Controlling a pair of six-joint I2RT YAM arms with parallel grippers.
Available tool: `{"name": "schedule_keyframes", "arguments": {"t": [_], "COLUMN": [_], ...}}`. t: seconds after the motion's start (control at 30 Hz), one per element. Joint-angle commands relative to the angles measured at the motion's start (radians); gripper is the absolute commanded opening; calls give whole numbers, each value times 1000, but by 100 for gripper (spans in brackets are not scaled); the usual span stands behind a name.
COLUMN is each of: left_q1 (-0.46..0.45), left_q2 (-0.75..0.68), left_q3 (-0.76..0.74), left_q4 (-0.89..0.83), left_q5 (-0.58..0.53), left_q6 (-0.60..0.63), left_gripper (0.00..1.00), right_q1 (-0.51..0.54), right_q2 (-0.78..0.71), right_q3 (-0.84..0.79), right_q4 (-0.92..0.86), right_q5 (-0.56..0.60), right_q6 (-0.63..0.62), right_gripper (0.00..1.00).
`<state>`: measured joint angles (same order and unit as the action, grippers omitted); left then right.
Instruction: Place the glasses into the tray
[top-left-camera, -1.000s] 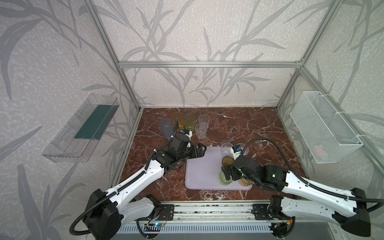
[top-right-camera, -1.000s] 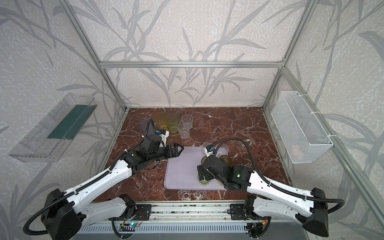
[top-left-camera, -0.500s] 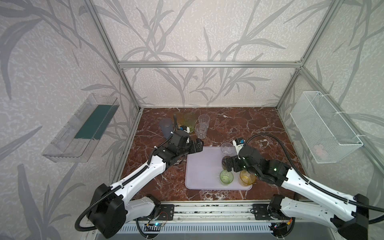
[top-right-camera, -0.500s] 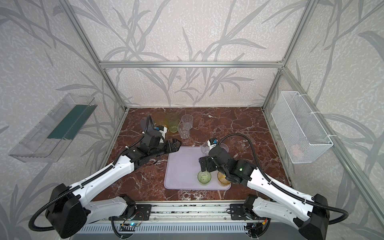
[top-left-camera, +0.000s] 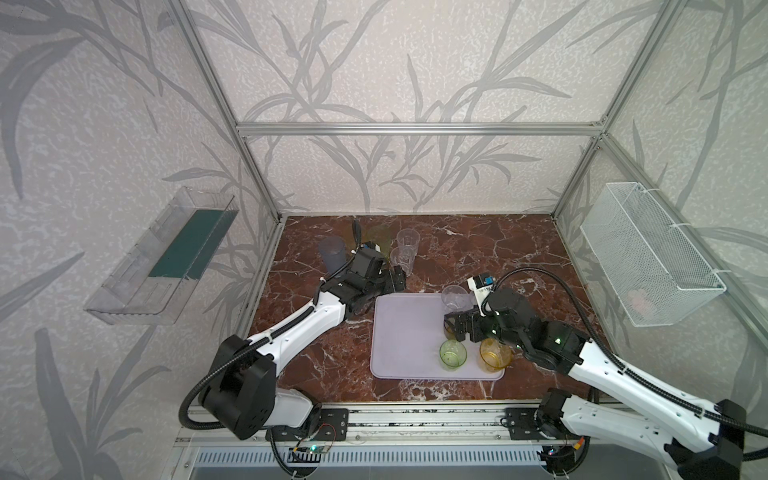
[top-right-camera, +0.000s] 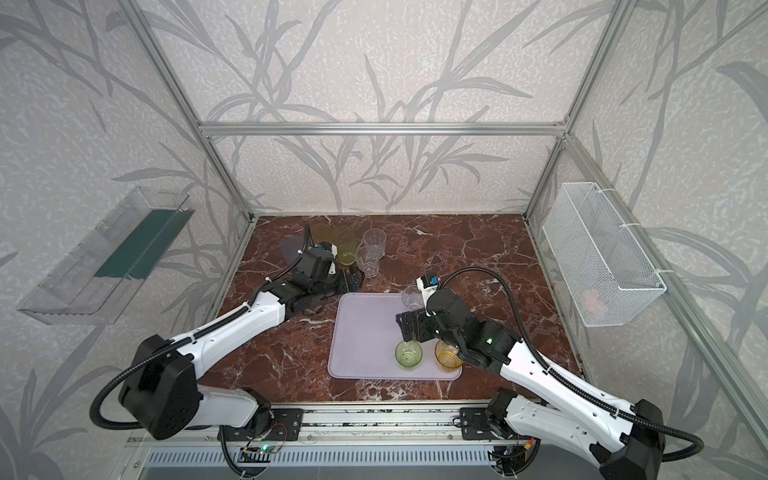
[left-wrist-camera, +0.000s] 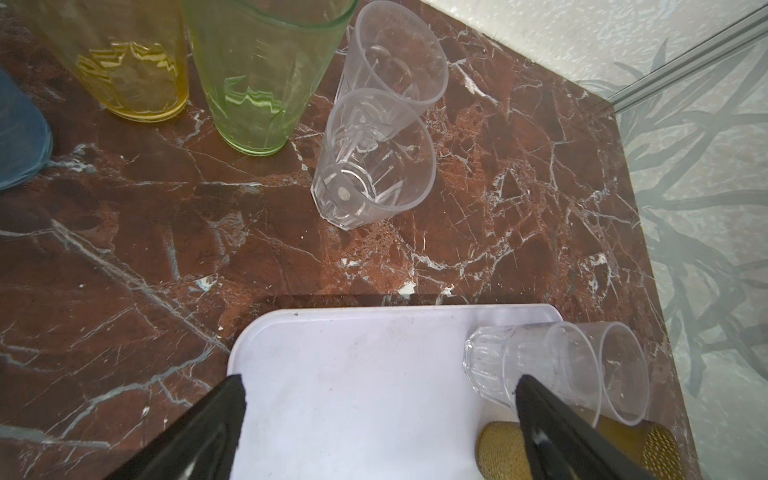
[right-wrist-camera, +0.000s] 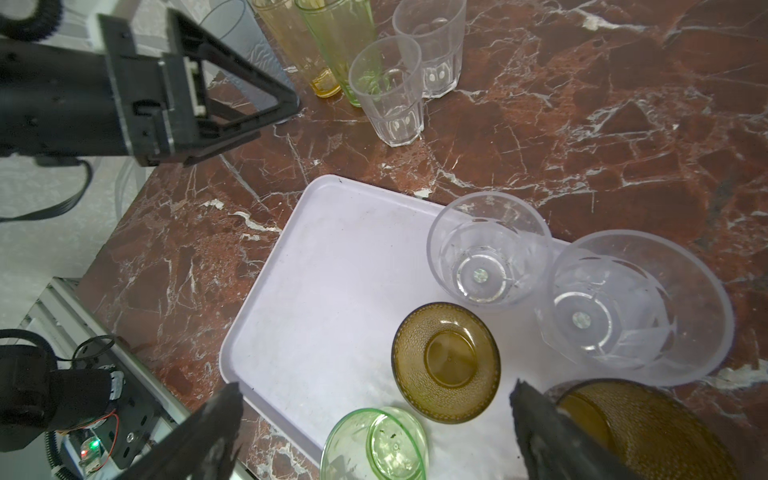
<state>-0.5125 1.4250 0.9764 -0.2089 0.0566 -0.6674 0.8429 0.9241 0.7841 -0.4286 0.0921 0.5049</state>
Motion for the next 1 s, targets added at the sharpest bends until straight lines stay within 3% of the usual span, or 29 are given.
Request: {"name": "schedule_keyframes", "arguments": {"t": [0.0, 0.3, 0.87, 0.97], "left_q1": [18, 54, 88, 95], "left_q2": [63, 198, 303, 311], "left_q3": [61, 158, 226, 232], "left_q4": [-4, 7, -3, -8], "left_q5": [-22, -1, -10, -8], "left_q6": [-6, -18, -2, 10], "left_gripper": [98, 89, 82, 72], "right_q1": [-9, -16, -34, -37], "right_q2": [-39, -127, -111, -114], "right_q3": [-25, -67, -104, -111], "right_q4": [27, 27, 49, 45], "right_q5": [-49, -52, -61, -67], "right_q6": [17, 30, 31, 31], "right_gripper": [100, 100, 99, 99]}}
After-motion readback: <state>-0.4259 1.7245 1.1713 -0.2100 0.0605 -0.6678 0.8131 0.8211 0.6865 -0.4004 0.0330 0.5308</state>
